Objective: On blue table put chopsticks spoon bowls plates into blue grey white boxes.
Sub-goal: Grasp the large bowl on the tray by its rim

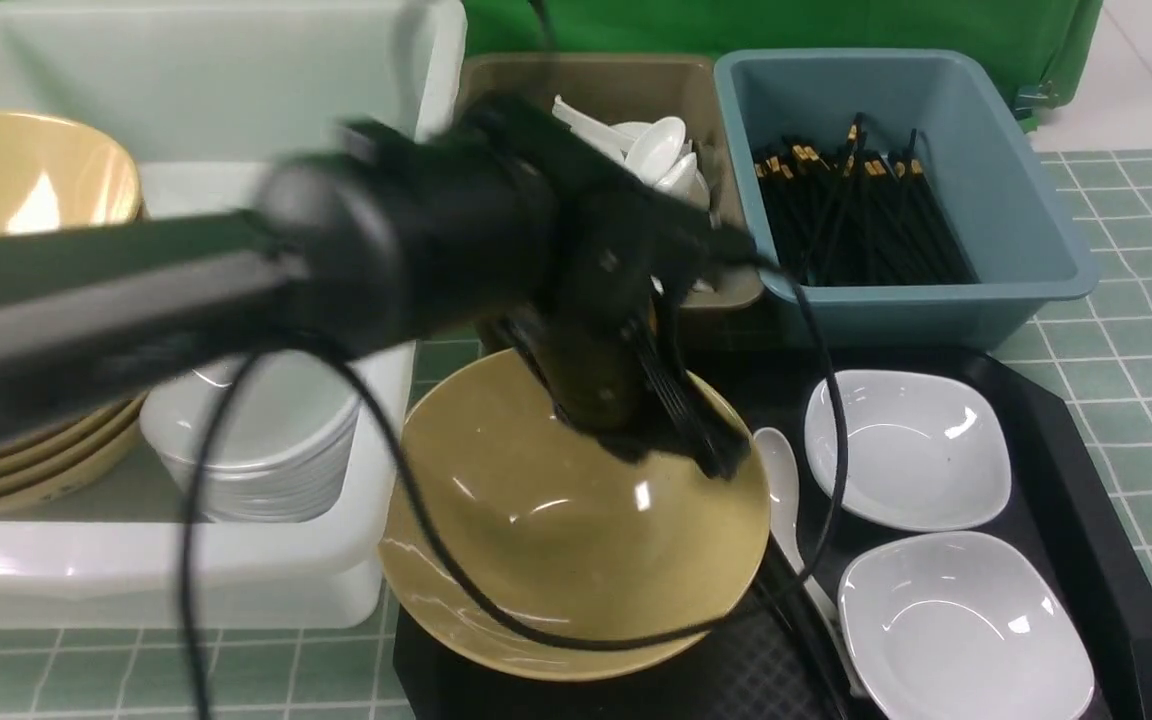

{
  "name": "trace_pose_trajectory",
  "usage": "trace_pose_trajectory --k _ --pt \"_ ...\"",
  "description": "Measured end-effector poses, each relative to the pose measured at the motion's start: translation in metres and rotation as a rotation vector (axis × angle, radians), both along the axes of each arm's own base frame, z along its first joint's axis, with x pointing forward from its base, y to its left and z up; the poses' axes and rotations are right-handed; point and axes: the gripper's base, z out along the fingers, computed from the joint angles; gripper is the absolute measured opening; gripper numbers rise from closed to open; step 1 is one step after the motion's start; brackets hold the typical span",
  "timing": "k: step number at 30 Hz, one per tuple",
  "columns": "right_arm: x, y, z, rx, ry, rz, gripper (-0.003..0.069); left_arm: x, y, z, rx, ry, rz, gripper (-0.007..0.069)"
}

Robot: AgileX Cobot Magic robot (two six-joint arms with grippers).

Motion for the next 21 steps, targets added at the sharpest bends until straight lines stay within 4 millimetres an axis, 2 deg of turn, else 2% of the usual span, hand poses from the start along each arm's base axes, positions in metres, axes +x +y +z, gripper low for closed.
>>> trace_pose_trajectory --k 3,4,6,7,9,11,15,21 --pt "0.000 0.000 0.000 0.000 0.000 0.000 0.0043 -0.002 -0.016 -0.019 -0.048 0.068 -0.012 0.0005" --pt "0.000 0.000 0.000 0.000 0.000 0.000 0.0043 -0.005 -0.021 -0.020 -0.073 0.078 -0.026 0.0005" --pt "0.000 0.000 0.000 0.000 -0.001 0.000 0.0046 -0.008 -0.028 -0.019 -0.121 0.084 -0.041 0.0005" --pt "0.000 0.000 0.000 0.000 -0.001 0.000 0.0047 -0.013 -0.041 -0.014 -0.220 0.083 -0.059 0.0005" --pt "0.000 0.000 0.000 0.000 -0.001 0.000 0.0047 -0.014 -0.047 -0.011 -0.269 0.083 -0.061 0.0005" --pt "0.000 0.000 0.000 0.001 0.001 0.000 0.0047 -0.015 -0.057 0.000 -0.346 0.079 -0.074 0.0011" --pt "0.000 0.000 0.000 0.000 0.004 0.001 0.0048 -0.009 -0.053 0.019 -0.336 0.051 -0.107 0.0065" --pt "0.000 0.000 0.000 0.002 -0.004 -0.001 0.0048 0.013 -0.013 0.059 -0.120 -0.077 -0.102 0.0308"
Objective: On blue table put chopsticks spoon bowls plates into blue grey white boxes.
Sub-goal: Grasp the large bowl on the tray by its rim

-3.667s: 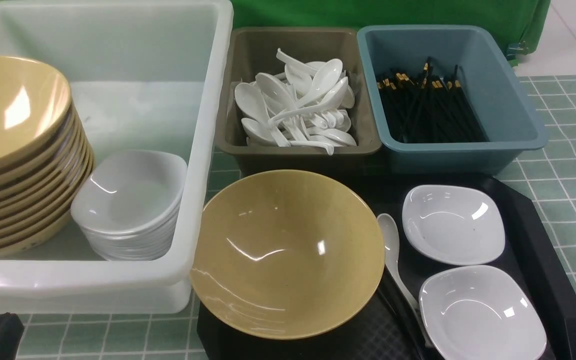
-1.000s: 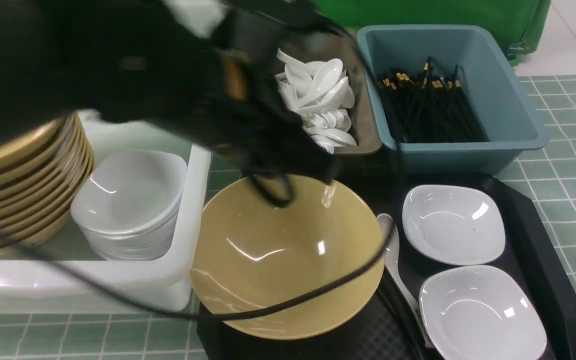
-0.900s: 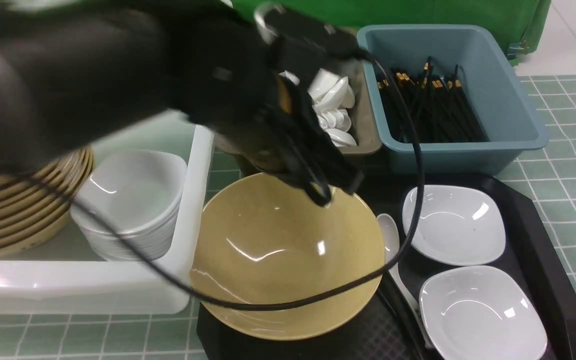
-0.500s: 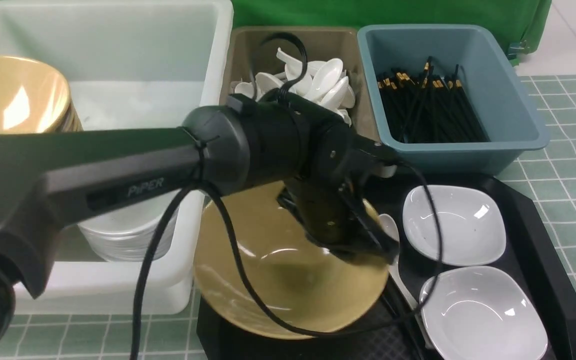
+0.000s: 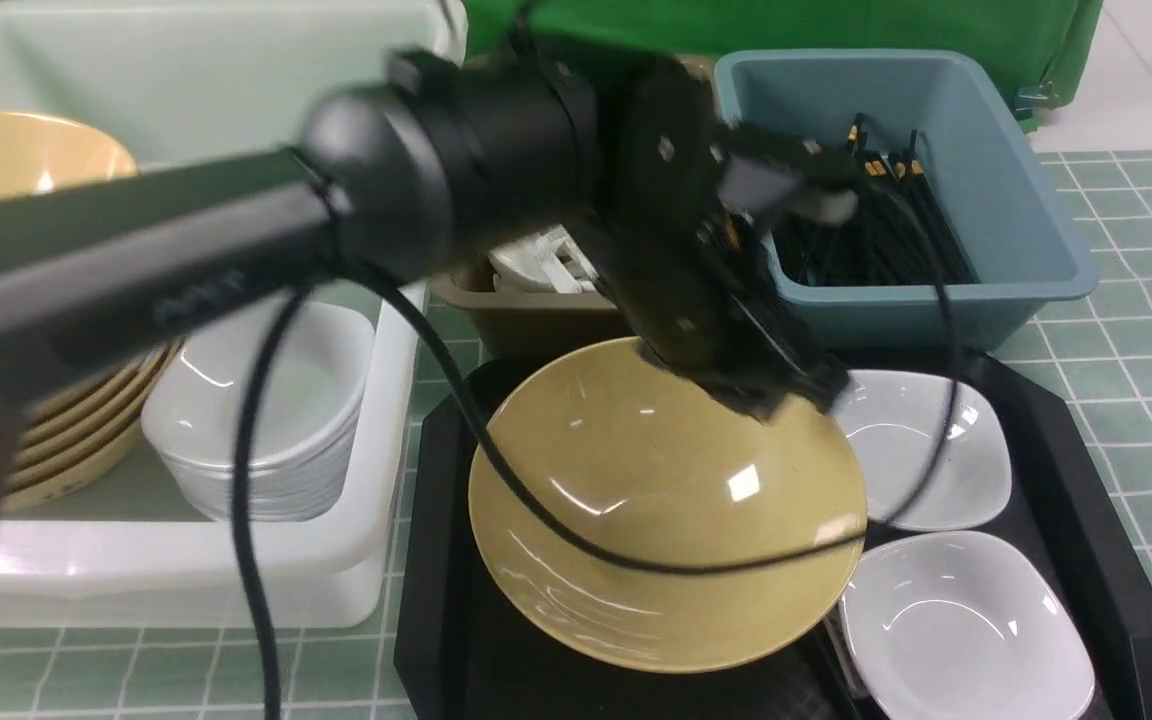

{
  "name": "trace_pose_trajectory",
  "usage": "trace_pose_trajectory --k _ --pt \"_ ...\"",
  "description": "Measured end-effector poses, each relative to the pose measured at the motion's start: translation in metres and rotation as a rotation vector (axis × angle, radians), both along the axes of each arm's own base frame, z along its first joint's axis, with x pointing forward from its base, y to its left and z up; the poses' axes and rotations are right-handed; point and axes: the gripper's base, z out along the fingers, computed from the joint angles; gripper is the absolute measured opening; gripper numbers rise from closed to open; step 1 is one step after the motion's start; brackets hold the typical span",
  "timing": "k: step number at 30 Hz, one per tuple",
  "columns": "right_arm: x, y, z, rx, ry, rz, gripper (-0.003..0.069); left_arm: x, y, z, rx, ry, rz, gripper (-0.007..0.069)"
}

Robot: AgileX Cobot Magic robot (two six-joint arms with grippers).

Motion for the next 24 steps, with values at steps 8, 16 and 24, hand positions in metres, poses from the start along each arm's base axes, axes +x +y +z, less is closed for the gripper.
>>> trace_pose_trajectory --k 8,16,24 --pt "0.001 0.000 0.001 0.002 -0.014 -0.004 0.0048 0.033 0.034 -0.025 0.217 -0.030 0.109 0.0520" --pt "0.001 0.000 0.002 0.003 -0.020 -0.006 0.0048 0.045 0.029 -0.075 0.304 0.053 0.099 0.0507" --pt "0.001 0.000 0.002 0.003 -0.021 -0.006 0.0052 0.042 0.030 -0.069 0.306 0.074 0.084 0.0253"
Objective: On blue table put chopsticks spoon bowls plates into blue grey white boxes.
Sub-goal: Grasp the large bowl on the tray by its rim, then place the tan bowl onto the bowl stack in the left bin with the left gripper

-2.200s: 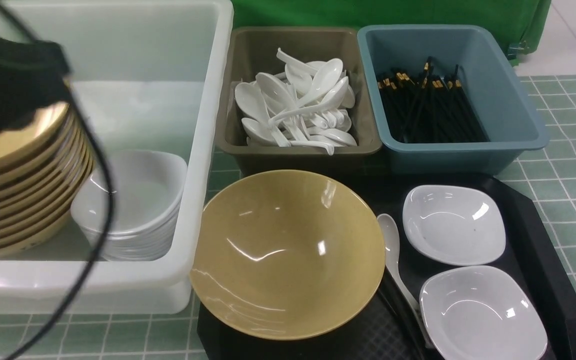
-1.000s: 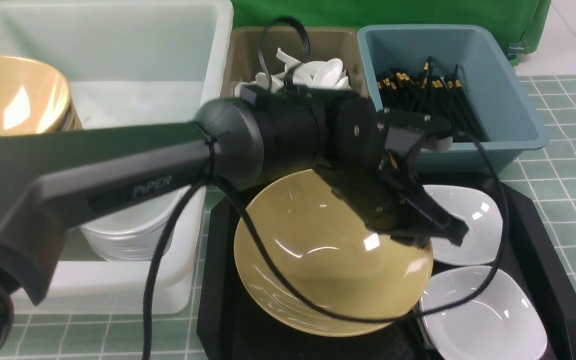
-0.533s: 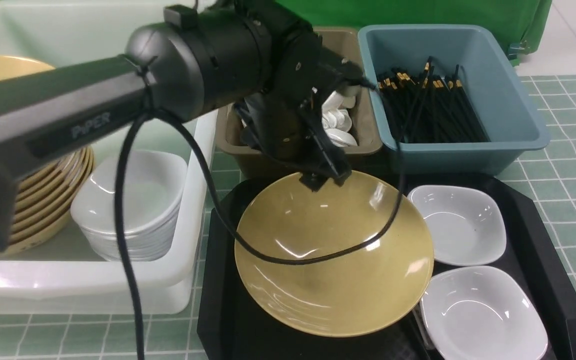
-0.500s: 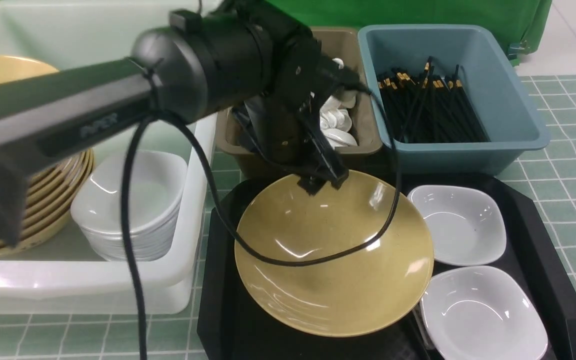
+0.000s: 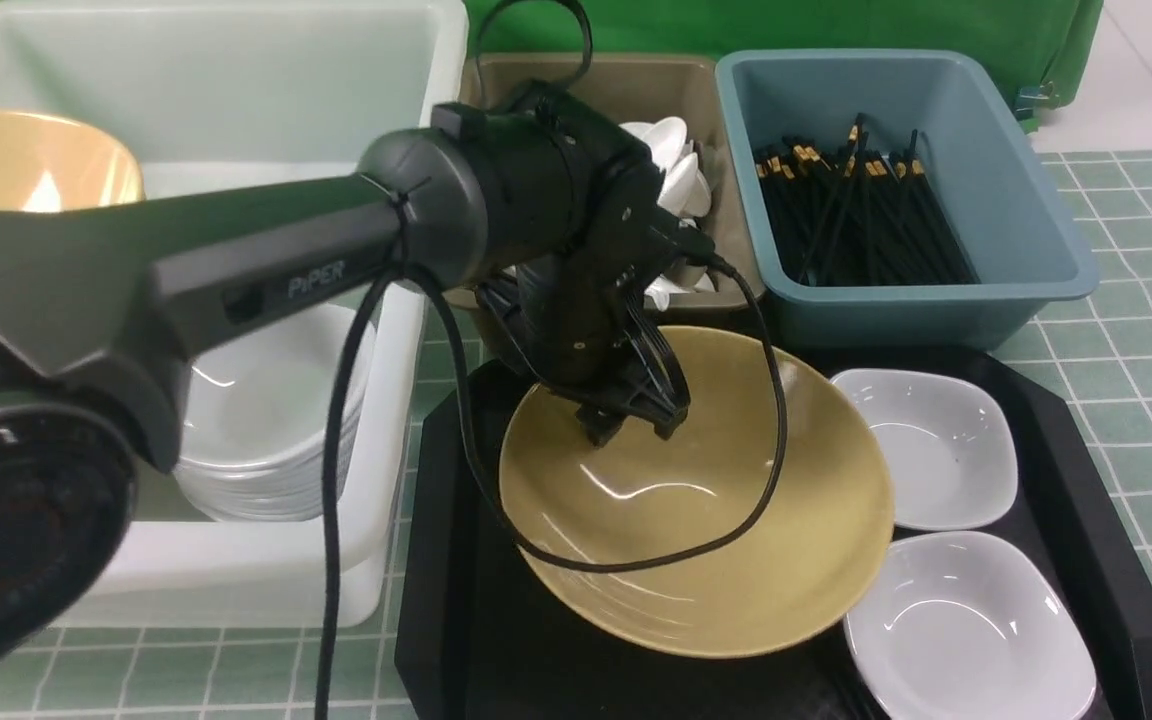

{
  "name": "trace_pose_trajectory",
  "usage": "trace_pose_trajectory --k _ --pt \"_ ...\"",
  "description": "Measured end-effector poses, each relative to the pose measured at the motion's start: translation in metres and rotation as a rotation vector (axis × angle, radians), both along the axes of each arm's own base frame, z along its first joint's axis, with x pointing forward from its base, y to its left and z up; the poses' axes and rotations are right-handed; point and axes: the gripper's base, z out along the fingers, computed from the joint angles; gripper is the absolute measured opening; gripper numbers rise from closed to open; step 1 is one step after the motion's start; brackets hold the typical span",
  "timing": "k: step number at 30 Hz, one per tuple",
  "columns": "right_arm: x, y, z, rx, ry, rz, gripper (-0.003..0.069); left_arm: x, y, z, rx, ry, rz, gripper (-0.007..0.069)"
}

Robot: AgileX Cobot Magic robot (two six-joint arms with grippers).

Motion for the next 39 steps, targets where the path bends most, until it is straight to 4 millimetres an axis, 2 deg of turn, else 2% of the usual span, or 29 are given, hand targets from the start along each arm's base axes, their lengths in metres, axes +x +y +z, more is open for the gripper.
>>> trace_pose_trajectory --k 3,5,6,7,11,13,14,16,17,19,20,21,23,25,26,30,31,32,33,37,39 --pt "0.000 0.000 0.000 0.000 0.000 0.000 0.0055 -0.006 0.002 0.021 -0.023 -0.024 -0.034 0.0164" --pt "0.000 0.000 0.000 0.000 0.000 0.000 0.0057 -0.012 0.005 0.044 -0.055 -0.065 -0.064 0.0082" --pt "0.000 0.000 0.000 0.000 0.000 0.000 0.0057 -0.013 0.005 0.046 -0.057 -0.070 -0.071 0.0068" --pt "0.000 0.000 0.000 0.000 0.000 0.000 0.0059 -0.018 0.010 0.065 -0.069 -0.114 -0.100 0.0024" --pt "0.000 0.000 0.000 0.000 0.000 0.000 0.0062 -0.029 0.019 0.096 -0.095 -0.178 -0.140 0.0006" --pt "0.000 0.000 0.000 0.000 0.000 0.000 0.0067 -0.038 0.037 0.129 -0.134 -0.247 -0.137 0.0007" --pt "0.000 0.000 0.000 0.000 0.000 0.000 0.0068 -0.039 0.039 0.131 -0.139 -0.251 -0.133 0.0006" --pt "0.000 0.000 0.000 0.001 0.000 0.000 0.0069 -0.046 0.068 0.166 -0.210 -0.325 -0.068 0.0006" --pt "0.000 0.000 0.000 0.001 0.000 0.000 0.0070 -0.047 0.074 0.171 -0.221 -0.339 -0.053 0.0006" --pt "0.000 0.000 0.000 0.001 0.000 0.000 0.0072 -0.053 0.130 0.208 -0.267 -0.449 0.099 0.0006" --pt "0.000 0.000 0.000 0.001 0.000 0.000 0.0072 -0.054 0.134 0.210 -0.269 -0.457 0.114 0.0006" --pt "0.000 0.000 0.000 0.001 0.000 0.000 0.0075 -0.061 0.179 0.231 -0.277 -0.535 0.261 0.0006" --pt "0.000 0.000 0.000 0.001 0.000 0.000 0.0076 -0.067 0.229 0.242 -0.257 -0.596 0.432 0.0006" --pt "0.000 0.000 0.000 0.001 0.000 0.000 0.0076 -0.072 0.252 0.244 -0.241 -0.622 0.513 0.0006" --pt "0.000 0.000 0.000 0.001 0.000 0.000 0.0076 -0.077 0.278 0.243 -0.227 -0.640 0.606 0.0006" --pt "0.000 0.000 0.000 0.002 -0.004 -0.001 0.0078 -0.087 0.345 0.217 -0.291 -0.614 0.888 0.0006" --pt "0.000 0.000 0.000 0.002 -0.004 -0.001 0.0078 -0.087 0.345 0.217 -0.291 -0.614 0.888 0.0006" --pt "0.000 0.000 0.000 0.002 -0.004 -0.001 0.0078 -0.088 0.354 0.208 -0.317 -0.603 0.931 0.0006" --pt "0.000 0.000 0.000 0.002 -0.004 -0.001 0.0078 -0.090 0.372 0.191 -0.374 -0.597 1.022 0.0006" --pt "0.000 0.000 0.000 0.002 -0.004 -0.001 0.0078 -0.094 0.389 0.169 -0.404 -0.601 1.115 0.0006" --pt "0.000 0.000 0.000 0.002 -0.004 -0.001 0.0079 -0.092 0.397 0.151 -0.392 -0.603 1.142 0.0006"
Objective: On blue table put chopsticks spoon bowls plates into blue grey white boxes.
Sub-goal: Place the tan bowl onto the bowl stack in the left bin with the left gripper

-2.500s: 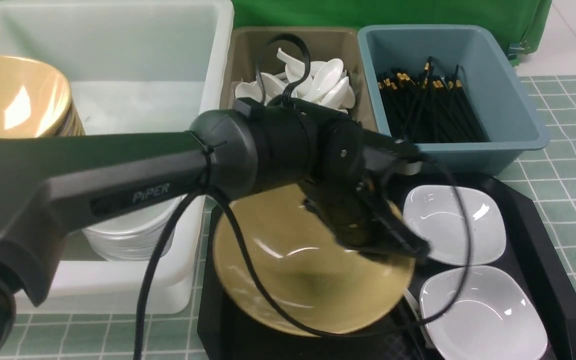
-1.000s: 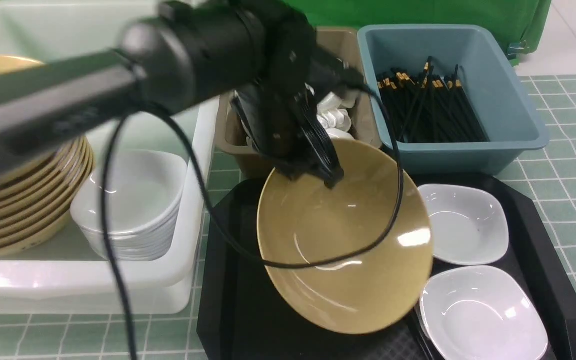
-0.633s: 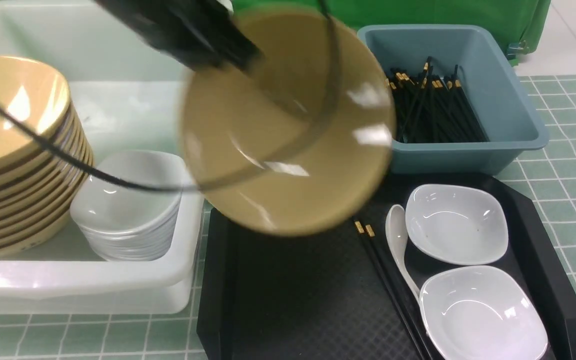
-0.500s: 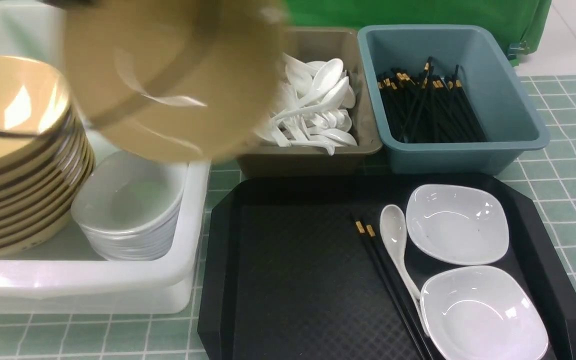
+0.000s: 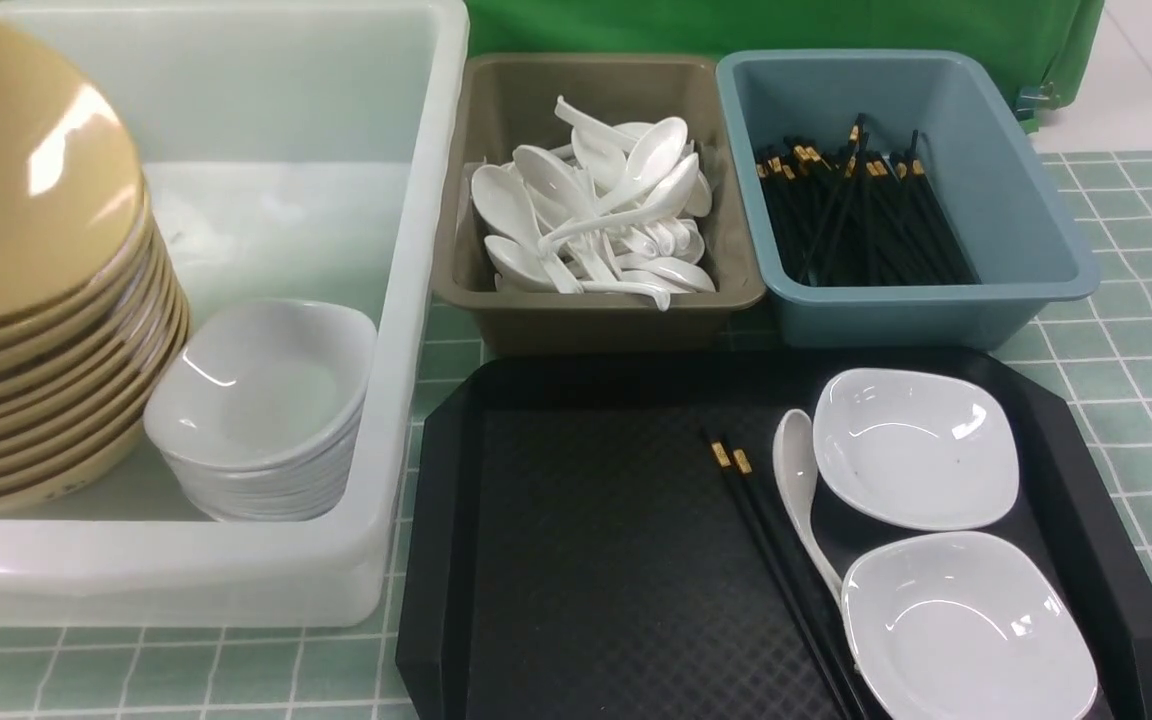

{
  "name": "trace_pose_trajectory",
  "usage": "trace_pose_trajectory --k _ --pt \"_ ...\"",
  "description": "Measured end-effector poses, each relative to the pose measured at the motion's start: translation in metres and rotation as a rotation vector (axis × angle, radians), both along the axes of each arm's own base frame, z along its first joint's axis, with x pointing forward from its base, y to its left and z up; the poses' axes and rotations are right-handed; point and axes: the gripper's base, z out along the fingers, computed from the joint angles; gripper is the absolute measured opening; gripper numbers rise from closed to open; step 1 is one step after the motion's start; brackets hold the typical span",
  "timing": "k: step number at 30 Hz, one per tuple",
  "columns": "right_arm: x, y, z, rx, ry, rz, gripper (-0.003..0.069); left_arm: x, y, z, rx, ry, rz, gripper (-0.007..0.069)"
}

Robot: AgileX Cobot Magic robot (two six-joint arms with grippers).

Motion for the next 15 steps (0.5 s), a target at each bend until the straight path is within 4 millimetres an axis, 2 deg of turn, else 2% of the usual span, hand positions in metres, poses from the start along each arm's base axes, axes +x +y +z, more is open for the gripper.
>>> trace_pose_trajectory --k 2,5,8,9,10,11,15 --pt "0.000 0.000 0.000 0.000 -0.001 0.000 0.0080 0.004 0.003 -0.011 -0.007 -0.002 0.009 0.0014" --pt "0.000 0.000 0.000 0.000 -0.002 -0.001 0.0084 0.012 0.007 -0.027 -0.028 0.013 0.007 0.0087" --pt "0.000 0.000 0.000 0.000 -0.002 -0.001 0.0088 0.017 0.009 -0.033 -0.040 0.012 0.004 0.0232" --pt "0.000 0.000 0.000 0.000 -0.002 -0.001 0.0088 0.017 0.009 -0.033 -0.042 0.009 0.003 0.0254" --pt "0.000 0.000 0.000 0.001 -0.002 -0.001 0.0089 0.018 0.008 -0.032 -0.052 0.003 0.002 0.0365" --pt "0.000 0.000 0.000 0.001 -0.002 -0.001 0.0089 0.018 0.007 -0.032 -0.054 0.002 0.002 0.0387" --pt "0.000 0.000 0.000 0.001 -0.002 -0.001 0.0093 0.015 0.004 -0.027 -0.074 0.002 -0.010 0.0587"
